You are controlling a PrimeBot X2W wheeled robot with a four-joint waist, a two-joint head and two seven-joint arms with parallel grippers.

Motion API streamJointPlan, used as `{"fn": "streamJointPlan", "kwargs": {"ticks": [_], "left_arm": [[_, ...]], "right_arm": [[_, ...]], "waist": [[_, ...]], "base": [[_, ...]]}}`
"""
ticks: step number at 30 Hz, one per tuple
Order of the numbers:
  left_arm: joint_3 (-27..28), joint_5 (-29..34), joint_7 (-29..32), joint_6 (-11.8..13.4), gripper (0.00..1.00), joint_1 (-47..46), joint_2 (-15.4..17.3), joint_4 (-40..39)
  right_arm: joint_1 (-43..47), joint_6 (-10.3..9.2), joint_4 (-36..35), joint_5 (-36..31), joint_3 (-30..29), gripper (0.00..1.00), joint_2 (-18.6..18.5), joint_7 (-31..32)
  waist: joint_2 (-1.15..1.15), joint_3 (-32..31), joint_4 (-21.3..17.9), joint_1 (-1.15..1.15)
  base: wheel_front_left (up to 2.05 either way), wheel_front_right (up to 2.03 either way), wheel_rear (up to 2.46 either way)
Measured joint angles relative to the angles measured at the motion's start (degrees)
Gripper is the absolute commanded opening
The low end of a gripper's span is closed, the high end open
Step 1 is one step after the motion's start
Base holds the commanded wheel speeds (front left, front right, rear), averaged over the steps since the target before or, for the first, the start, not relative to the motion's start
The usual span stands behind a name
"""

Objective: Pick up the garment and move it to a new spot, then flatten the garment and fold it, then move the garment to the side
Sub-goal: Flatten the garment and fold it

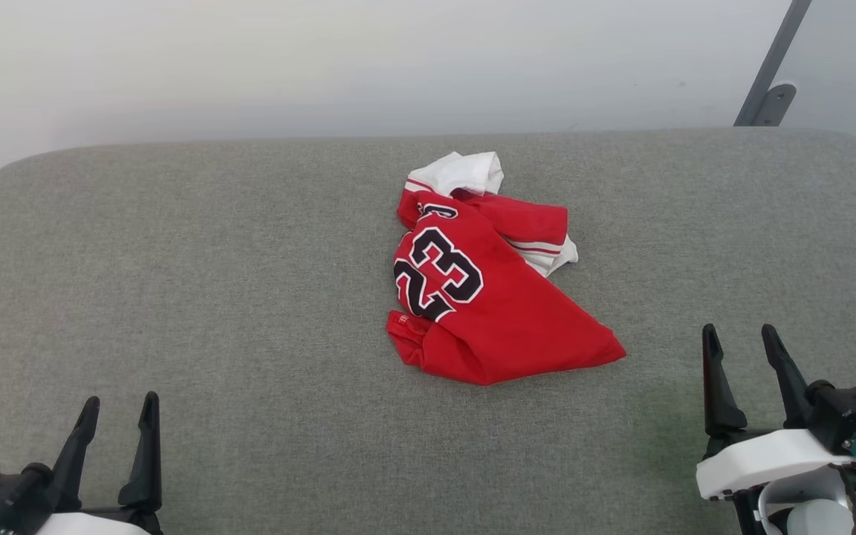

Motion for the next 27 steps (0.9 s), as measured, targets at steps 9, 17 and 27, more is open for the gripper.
{"fn": "streamJointPlan", "kwargs": {"ticks": [9,17,27], "left_arm": [[-5.10,-0.44,0.00,0.00,1.00,-2.14,2.45,-0.86],[-17.84,-4.92,0.94,-0.01,1.00,-19.09,14.55,-1.00],[-46.26,-19.07,13.59,0.00,1.00,-52.92,29.67,-0.89]], "right_arm": [[-0.10,0.00,0.21,0.88,0.62,1.00,0.00,0.01],[-4.86,0.00,-0.46,3.07,4.53,1.00,0.01,0.00],[-10.72,0.00,-3.24,7.72,10.39,1.00,0.04,0.00]], "waist": [[0.00,0.55,0.07,0.00],[0.00,4.86,-2.31,0.00],[0.00,14.53,-9.16,0.00]], "base": [[0.00,0.00,0.00],[0.00,0.00,0.00],[0.00,0.00,0.00]]}}
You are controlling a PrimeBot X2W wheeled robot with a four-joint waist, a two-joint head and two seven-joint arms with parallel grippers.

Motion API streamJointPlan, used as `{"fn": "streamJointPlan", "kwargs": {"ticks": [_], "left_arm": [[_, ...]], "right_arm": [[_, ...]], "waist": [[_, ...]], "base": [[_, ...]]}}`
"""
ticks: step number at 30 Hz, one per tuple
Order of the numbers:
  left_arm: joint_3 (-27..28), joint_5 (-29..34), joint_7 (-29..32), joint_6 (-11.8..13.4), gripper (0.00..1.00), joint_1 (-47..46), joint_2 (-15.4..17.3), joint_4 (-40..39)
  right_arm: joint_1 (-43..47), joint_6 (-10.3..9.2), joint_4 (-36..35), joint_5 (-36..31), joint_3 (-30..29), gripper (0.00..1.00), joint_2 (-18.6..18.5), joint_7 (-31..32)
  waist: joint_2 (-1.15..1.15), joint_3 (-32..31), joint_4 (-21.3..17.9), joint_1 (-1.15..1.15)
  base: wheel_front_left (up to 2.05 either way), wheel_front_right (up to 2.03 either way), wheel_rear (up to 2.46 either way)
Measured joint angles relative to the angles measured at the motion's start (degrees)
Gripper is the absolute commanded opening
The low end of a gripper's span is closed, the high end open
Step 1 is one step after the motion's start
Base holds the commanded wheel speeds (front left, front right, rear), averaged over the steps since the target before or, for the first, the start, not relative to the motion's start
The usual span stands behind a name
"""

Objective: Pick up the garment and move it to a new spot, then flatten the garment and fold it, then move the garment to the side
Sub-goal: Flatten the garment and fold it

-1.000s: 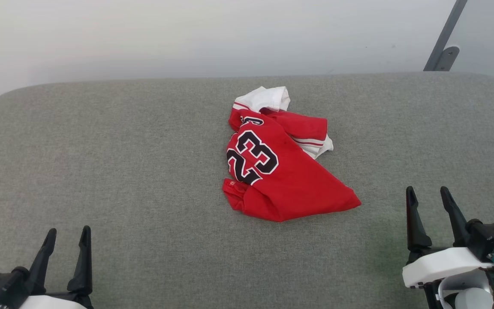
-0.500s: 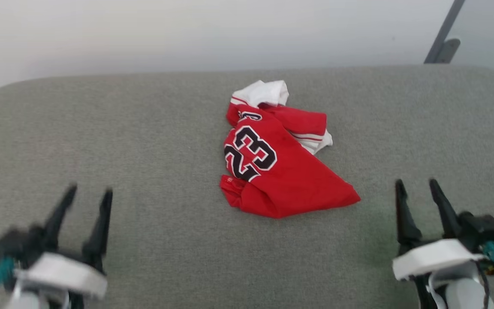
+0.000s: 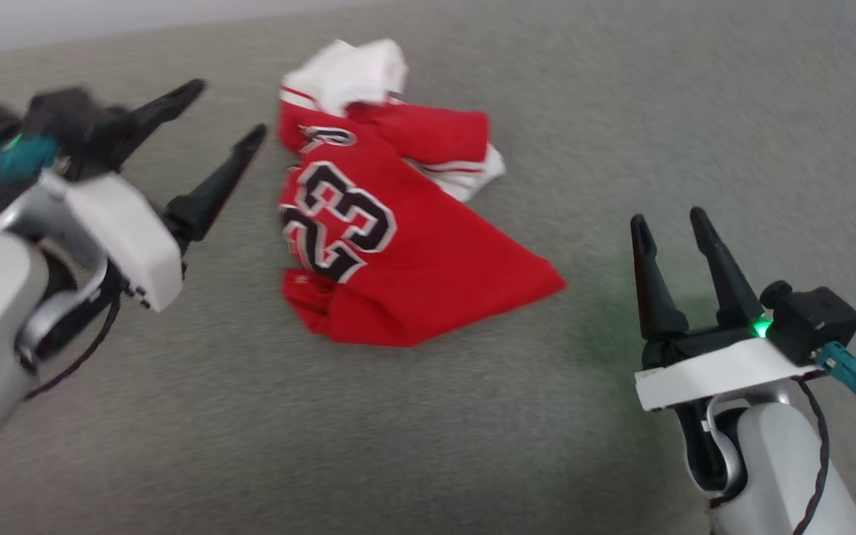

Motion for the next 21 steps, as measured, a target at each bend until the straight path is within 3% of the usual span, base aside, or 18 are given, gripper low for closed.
{"fn": "streamJointPlan", "kwargs": {"ticks": [6,11,17,21], "left_arm": [[-14.41,-13.39,12.66,-0.01,1.00,-15.84,3.37,3.60],[-22.07,-17.63,21.46,-0.01,1.00,-26.97,5.86,7.62],[-26.83,-22.04,29.67,-0.01,1.00,-33.31,7.34,8.79],[-27.73,-21.29,30.81,-0.01,1.00,-34.37,8.29,9.45]], "right_arm": [[-0.47,0.00,-2.07,3.93,4.27,1.00,-0.10,0.00],[-0.36,0.00,-3.26,6.02,6.67,1.00,-0.11,0.00],[-0.09,0.00,-4.55,7.33,7.70,1.00,-0.08,0.00],[-0.04,0.00,-4.90,7.71,7.64,1.00,-0.09,0.00]], "waist": [[0.00,4.68,-6.31,0.00],[0.00,7.78,-11.53,0.00],[0.00,10.56,-16.12,0.00],[0.00,11.37,-17.40,0.00]], "base": [[0.00,0.00,0.00],[0.00,0.00,0.00],[0.00,0.00,0.00],[0.00,0.00,0.00]]}}
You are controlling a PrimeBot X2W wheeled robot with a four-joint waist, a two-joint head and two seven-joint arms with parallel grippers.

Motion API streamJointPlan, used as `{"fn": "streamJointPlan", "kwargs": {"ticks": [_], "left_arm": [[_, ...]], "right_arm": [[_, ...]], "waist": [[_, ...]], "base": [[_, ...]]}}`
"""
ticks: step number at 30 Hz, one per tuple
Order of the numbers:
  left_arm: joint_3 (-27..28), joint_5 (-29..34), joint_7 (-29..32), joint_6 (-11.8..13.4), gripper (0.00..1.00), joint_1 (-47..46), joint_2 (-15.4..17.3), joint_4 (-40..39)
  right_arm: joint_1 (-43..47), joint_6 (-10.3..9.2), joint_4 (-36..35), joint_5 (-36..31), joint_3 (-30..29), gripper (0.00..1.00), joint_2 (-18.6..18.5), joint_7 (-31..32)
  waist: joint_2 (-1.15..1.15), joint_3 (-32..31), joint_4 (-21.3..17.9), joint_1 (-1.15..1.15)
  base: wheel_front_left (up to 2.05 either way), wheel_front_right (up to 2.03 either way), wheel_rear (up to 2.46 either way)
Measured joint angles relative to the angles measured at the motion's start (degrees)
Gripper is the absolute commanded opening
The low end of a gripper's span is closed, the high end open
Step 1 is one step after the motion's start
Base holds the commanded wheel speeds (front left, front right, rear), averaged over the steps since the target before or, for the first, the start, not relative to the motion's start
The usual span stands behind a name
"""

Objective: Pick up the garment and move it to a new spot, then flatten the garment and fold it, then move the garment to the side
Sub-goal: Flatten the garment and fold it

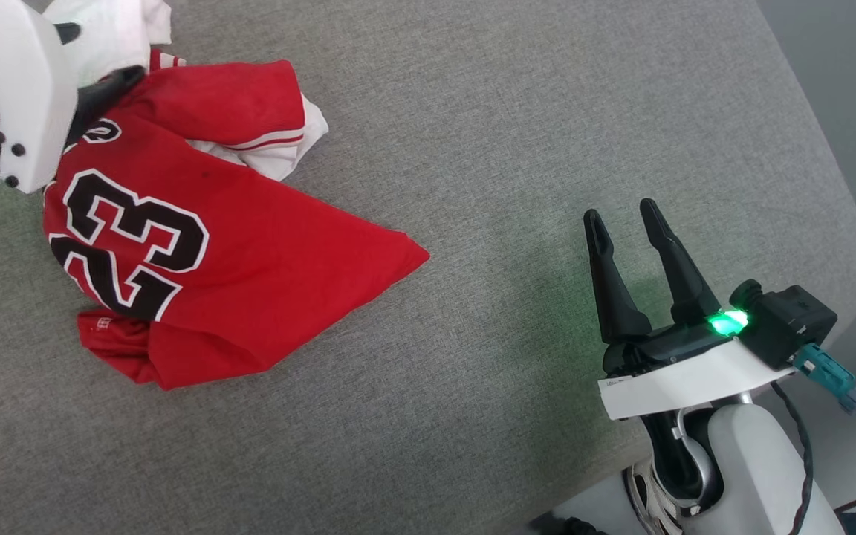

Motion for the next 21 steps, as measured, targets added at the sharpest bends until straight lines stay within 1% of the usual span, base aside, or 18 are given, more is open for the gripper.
{"fn": "streamJointPlan", "kwargs": {"ticks": [1,2,3,5,6,8,12,14,17,21], "left_arm": [[-0.11,0.12,0.10,0.00,1.00,-0.01,0.21,0.11],[-0.21,-0.01,-0.12,0.00,0.85,-0.01,0.25,0.47],[-0.23,-0.09,-0.19,0.00,0.41,-0.01,0.30,0.82],[-0.29,0.46,-0.34,0.00,0.11,-0.01,0.41,0.92],[-0.32,0.58,-0.64,0.00,0.00,0.04,0.46,0.89],[-0.36,0.67,-0.76,0.00,0.00,0.38,0.58,0.70],[-0.41,-0.58,-3.56,0.00,0.00,0.63,-0.11,2.01],[-0.43,-2.65,-6.39,0.00,0.00,0.64,-1.13,3.27],[0.67,-7.27,-12.35,0.00,0.00,0.88,-2.87,5.33],[2.05,-12.18,-19.90,0.00,0.00,3.66,-3.58,7.26]], "right_arm": [[-0.01,0.00,-0.09,0.02,0.01,1.00,0.01,0.00],[-0.02,0.00,-0.20,0.03,-0.04,1.00,0.00,0.00],[-0.07,0.00,-0.32,0.03,-0.08,1.00,0.01,0.00],[-0.17,0.00,-0.57,0.03,-0.15,1.00,0.00,0.00],[-0.21,0.00,-0.68,0.02,-0.13,1.00,0.01,0.00],[-0.46,0.00,-0.89,-0.04,-0.10,1.00,0.01,0.00],[-0.75,0.00,-1.05,-0.66,-0.93,1.00,0.02,0.00],[-0.75,0.00,-0.98,-1.26,-1.72,1.00,0.02,0.00],[-0.57,0.00,-0.59,-2.44,-3.65,1.00,0.02,0.00],[-0.38,0.00,0.53,-4.54,-5.58,1.00,0.01,0.00]], "waist": [[0.00,0.05,-0.12,0.00],[0.00,0.10,-0.15,0.00],[0.00,0.17,-0.13,0.00],[0.00,0.35,-0.02,0.00],[0.00,0.43,0.05,0.00],[0.00,0.56,0.23,0.00],[0.00,0.59,1.14,0.00],[0.00,0.40,1.96,0.00],[0.00,-0.29,3.82,0.00],[0.00,-1.66,7.40,0.00]], "base": [[0.00,0.00,0.00],[0.00,0.00,0.00],[0.00,0.00,0.00],[0.00,0.00,0.00],[0.00,0.00,0.00],[0.00,0.00,0.00],[0.00,0.00,0.00],[0.00,0.00,0.00],[0.00,0.00,0.00],[0.00,0.00,0.00]]}}
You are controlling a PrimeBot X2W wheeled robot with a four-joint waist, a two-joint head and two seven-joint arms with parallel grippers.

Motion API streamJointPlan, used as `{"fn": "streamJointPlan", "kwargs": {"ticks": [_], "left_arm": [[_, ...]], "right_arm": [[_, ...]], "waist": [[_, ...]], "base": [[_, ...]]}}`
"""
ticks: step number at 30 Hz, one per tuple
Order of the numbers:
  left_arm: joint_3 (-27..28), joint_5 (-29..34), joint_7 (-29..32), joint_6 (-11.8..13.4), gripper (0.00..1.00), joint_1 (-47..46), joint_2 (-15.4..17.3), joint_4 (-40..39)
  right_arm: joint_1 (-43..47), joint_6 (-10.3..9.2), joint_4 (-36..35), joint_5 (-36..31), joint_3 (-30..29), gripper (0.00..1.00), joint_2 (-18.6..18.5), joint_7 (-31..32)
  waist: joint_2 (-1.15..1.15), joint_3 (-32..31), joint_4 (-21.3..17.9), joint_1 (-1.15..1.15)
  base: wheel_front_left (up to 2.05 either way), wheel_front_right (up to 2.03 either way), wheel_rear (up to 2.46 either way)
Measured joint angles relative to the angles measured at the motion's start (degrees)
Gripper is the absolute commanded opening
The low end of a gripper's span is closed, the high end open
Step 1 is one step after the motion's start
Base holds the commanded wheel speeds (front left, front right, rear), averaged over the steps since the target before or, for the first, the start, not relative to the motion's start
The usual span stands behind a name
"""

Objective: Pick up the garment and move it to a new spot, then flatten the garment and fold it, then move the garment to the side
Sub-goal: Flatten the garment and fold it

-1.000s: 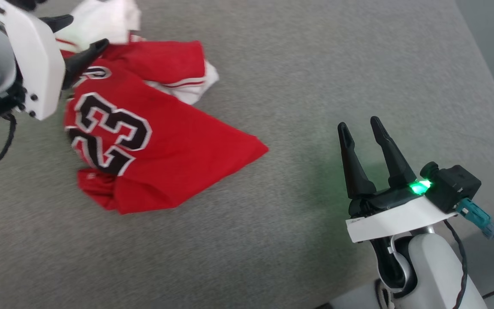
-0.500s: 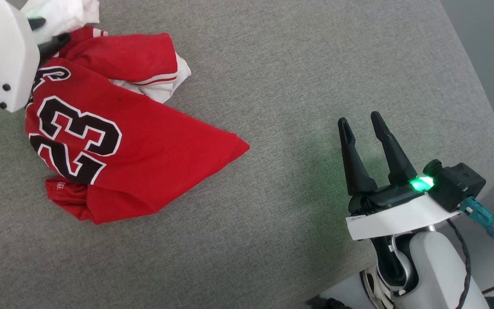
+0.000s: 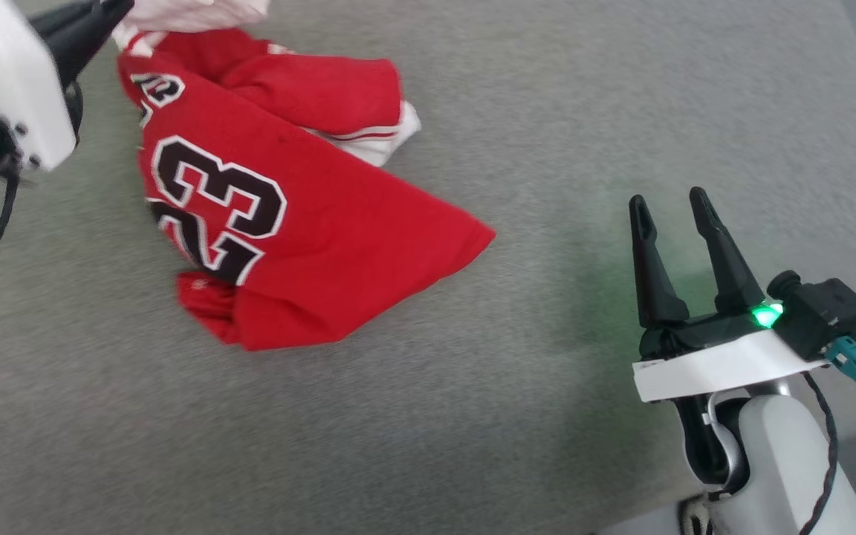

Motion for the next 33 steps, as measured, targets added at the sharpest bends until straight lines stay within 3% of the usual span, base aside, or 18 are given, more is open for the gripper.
{"fn": "streamJointPlan", "kwargs": {"ticks": [5,11,18,21,22,24,26,27,28,29,33], "left_arm": [[0.90,-6.24,-8.54,0.00,0.00,8.65,2.68,4.03],[4.68,-19.75,-13.80,0.01,0.00,21.64,4.24,8.57],[12.25,-32.32,-14.17,0.01,0.00,32.37,2.22,12.92],[18.51,-38.23,-13.22,0.01,0.00,35.10,0.30,13.25],[23.74,-42.23,-11.84,0.01,0.00,36.50,-1.09,13.46],[27.29,-43.57,-10.61,0.01,0.14,37.61,-2.11,14.16],[27.88,-39.95,-10.35,0.01,0.20,38.23,-2.31,14.81],[27.59,-36.62,-11.06,0.01,0.34,38.55,-2.34,14.73],[27.36,-34.31,-11.63,0.01,0.72,38.93,-2.56,14.50],[27.41,-32.36,-12.26,0.01,1.00,39.44,-3.10,13.82],[30.37,-28.77,-15.71,0.01,1.00,42.33,-5.88,9.98]], "right_arm": [[-0.95,0.00,1.25,-2.70,-1.30,1.00,0.05,0.00],[-1.18,0.00,2.01,-4.54,-3.05,1.00,0.01,0.00],[-0.90,0.00,2.36,-5.67,-3.58,1.00,0.05,0.00],[-0.81,0.00,2.37,-6.09,-3.90,1.00,0.04,0.00],[-0.59,0.00,2.47,-6.72,-4.22,1.00,0.02,0.01],[-0.47,0.00,2.70,-7.27,-4.26,1.00,0.04,0.00],[-0.35,0.00,3.02,-8.08,-4.07,1.00,0.02,0.00],[-0.35,0.00,3.25,-8.62,-3.78,1.00,0.01,0.01],[-0.42,0.00,3.47,-9.14,-3.42,1.00,0.02,0.00],[-0.57,0.00,3.81,-9.70,-3.08,1.00,0.02,0.00],[-2.54,0.00,5.94,-13.26,-1.20,1.00,0.02,0.00]], "waist": [[0.00,-2.63,4.37,0.00],[0.00,-5.46,8.62,0.00],[0.00,-6.45,11.33,0.00],[0.00,-6.47,11.57,0.00],[0.00,-6.57,11.82,0.00],[0.00,-6.87,12.09,0.00],[0.00,-7.35,12.36,0.00],[0.00,-7.66,12.50,0.00],[0.00,-8.00,12.65,0.00],[0.00,-8.39,12.86,0.00],[0.00,-10.04,14.23,0.00]], "base": [[0.00,0.00,0.00],[0.00,0.00,0.00],[0.00,0.00,0.00],[0.00,0.00,0.00],[0.00,0.00,0.00],[0.00,0.00,0.00],[0.00,0.00,0.00],[0.00,0.00,0.00],[0.00,0.00,0.00],[0.00,0.00,0.00],[0.00,0.00,0.00]]}}
